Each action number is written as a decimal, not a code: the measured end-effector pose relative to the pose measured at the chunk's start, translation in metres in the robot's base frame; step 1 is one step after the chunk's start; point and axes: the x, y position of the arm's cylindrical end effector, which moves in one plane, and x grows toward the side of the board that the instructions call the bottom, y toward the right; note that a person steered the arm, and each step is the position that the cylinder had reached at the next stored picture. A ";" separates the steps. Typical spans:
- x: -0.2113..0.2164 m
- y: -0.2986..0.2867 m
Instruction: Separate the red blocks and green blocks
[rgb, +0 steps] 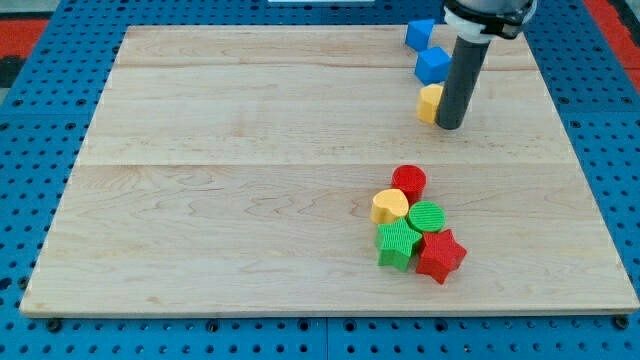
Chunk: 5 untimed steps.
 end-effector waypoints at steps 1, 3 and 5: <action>0.024 0.025; 0.176 0.056; 0.243 0.001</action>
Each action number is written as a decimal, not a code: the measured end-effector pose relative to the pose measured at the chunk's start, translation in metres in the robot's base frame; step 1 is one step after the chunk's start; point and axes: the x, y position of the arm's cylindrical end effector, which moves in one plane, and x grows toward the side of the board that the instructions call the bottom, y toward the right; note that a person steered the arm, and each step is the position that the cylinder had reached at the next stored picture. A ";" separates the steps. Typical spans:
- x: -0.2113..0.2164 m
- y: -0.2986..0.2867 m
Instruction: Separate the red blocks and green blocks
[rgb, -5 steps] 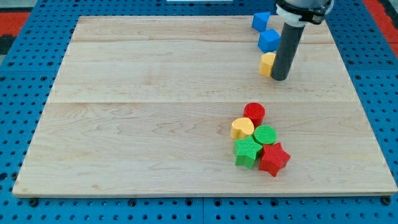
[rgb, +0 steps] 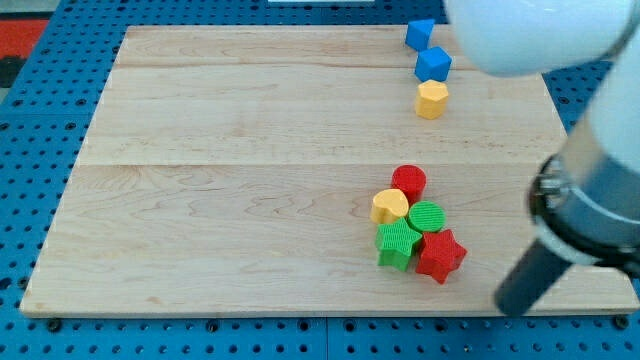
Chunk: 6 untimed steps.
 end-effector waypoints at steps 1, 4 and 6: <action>-0.034 -0.033; -0.107 -0.046; -0.052 -0.070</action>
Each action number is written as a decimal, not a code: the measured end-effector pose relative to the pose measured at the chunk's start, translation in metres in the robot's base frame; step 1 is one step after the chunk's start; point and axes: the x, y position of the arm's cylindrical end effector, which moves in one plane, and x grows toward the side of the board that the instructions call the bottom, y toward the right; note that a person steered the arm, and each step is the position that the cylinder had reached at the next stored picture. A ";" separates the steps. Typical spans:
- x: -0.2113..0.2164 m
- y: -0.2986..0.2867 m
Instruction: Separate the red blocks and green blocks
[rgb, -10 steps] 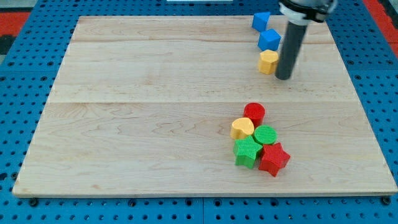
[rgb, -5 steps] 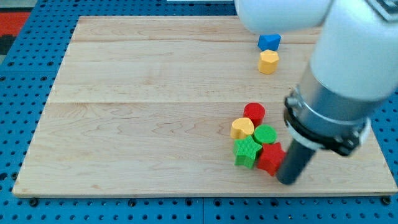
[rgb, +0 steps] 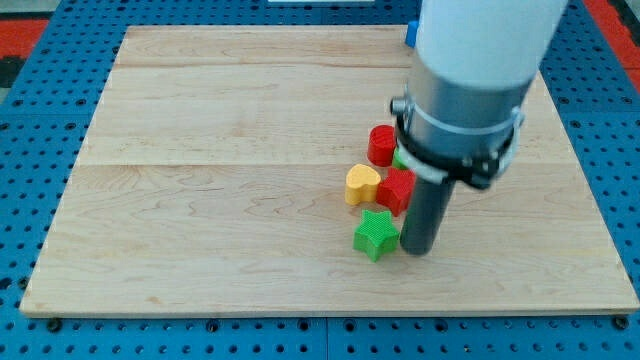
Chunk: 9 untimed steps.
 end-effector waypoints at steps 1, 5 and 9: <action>0.001 -0.070; -0.111 -0.114; -0.119 -0.016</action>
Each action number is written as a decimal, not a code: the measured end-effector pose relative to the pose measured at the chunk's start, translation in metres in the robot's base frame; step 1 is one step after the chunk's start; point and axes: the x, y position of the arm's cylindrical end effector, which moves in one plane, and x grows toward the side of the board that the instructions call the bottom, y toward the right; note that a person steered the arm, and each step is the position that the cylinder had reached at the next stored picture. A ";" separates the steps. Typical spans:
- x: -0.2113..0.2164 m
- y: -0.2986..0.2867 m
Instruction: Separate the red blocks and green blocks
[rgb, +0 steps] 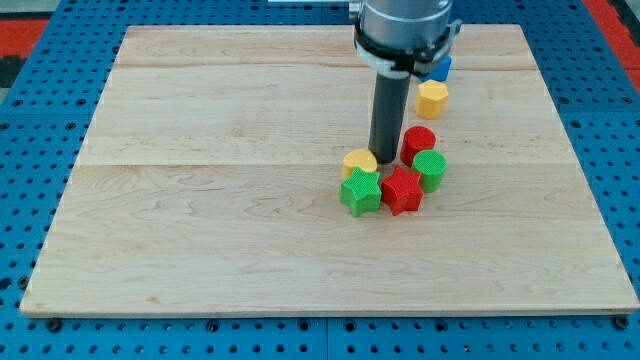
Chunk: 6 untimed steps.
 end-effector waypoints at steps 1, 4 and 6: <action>0.010 0.022; -0.008 0.019; 0.009 -0.050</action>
